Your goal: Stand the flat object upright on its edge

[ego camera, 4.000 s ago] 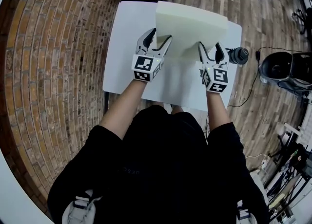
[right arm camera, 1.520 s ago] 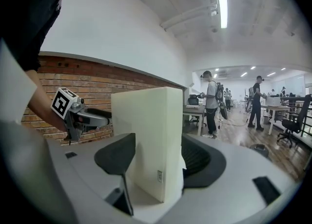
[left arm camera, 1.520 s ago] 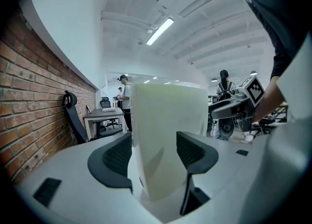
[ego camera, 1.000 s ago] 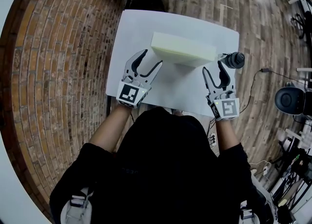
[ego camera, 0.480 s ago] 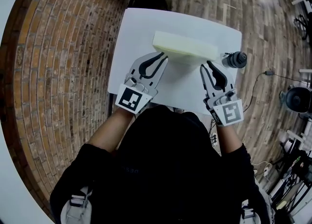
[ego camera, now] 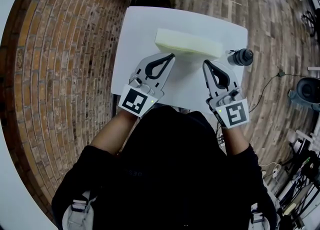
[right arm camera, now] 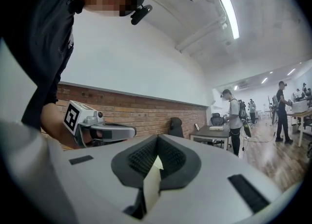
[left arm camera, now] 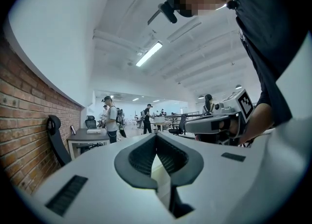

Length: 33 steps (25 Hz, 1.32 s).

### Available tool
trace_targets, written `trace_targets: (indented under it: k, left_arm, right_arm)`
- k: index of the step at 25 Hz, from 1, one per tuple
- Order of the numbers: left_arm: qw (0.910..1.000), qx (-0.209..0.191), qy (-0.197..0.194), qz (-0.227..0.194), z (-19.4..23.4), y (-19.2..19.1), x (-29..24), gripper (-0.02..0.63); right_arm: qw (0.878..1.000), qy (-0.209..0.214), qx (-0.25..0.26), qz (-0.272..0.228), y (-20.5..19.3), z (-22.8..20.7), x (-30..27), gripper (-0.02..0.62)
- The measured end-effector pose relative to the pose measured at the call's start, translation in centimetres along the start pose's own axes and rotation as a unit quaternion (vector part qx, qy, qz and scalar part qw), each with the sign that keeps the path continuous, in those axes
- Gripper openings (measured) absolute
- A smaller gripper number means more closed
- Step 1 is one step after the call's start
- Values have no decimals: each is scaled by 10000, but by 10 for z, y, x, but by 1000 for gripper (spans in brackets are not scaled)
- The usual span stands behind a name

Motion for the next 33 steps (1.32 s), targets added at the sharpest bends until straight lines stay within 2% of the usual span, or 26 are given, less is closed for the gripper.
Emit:
trace_targets:
  k: [33]
  left_arm:
    - [10000,-66,-39,3,-9,4,0,20]
  right_arm:
    - [10000,-94,-17,10,2,3,6,6]
Point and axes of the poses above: the fingertips, and each gripper's own axes: x backward along the fingers, z to its left, y out of its top, the point moved 5 cm from there along x, backward along the fingers, and after that the axes turned 14 degrees about -z, right-handed, at the moved point
